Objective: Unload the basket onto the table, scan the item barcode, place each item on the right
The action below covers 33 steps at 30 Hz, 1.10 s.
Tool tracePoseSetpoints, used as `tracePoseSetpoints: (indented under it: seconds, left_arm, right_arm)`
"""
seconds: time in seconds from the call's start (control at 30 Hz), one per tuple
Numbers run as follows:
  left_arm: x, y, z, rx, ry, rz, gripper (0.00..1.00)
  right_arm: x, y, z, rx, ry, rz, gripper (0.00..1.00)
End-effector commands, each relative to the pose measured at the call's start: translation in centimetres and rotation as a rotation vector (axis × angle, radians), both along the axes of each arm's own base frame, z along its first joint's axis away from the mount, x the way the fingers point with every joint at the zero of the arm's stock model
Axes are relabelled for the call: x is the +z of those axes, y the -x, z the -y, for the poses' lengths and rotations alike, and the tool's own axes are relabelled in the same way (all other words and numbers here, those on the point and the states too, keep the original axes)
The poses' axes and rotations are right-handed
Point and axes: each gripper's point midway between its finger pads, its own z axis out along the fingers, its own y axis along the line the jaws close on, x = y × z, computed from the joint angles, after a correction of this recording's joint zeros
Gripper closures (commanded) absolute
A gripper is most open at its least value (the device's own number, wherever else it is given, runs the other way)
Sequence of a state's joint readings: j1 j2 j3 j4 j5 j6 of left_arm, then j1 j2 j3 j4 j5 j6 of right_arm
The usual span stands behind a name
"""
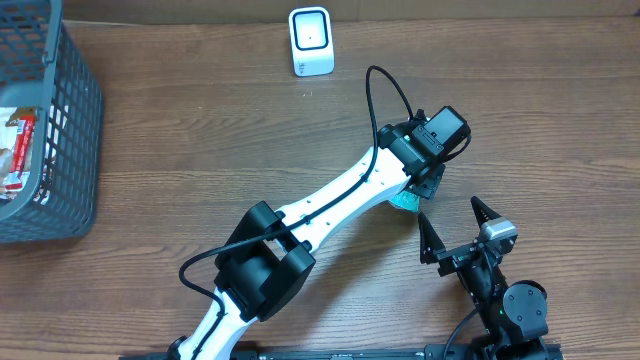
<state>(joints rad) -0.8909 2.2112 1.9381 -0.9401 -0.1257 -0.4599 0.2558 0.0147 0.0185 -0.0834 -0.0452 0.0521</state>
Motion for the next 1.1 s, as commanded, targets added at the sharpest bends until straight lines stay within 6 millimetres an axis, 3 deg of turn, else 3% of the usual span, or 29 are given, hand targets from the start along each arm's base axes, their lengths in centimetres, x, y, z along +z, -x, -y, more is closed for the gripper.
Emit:
tracePoseSetpoints:
  seconds: [0.0, 0.3, 0.47, 0.7, 1.07]
  left_arm:
    - [2.0, -0.2, 0.6, -0.031, 0.012, 0.052, 0.25]
    - [3.8, -0.4, 0.8, -0.034, 0.022, 0.062, 0.26]
    - [3.5, 0.0, 0.3, -0.034, 0.001, 0.045, 0.37]
    - [3.2, 0.4, -0.2, -0.035, -0.02, 0.028, 0.39]
    - [3.1, 0.6, -0.5, -0.034, -0.035, 0.017, 0.51]
  right_arm:
    - [-0.2, 0.0, 0.0, -0.002, -0.005, 0.002, 0.0]
    - [-0.2, 0.0, 0.0, -0.002, -0.005, 0.002, 0.0]
    - [-0.2, 0.0, 0.0, -0.002, -0.005, 0.002, 0.0]
    - [-0.2, 0.0, 0.0, -0.002, -0.005, 0.002, 0.0]
    - [-0.2, 0.0, 0.0, -0.002, -0.005, 0.002, 0.0]
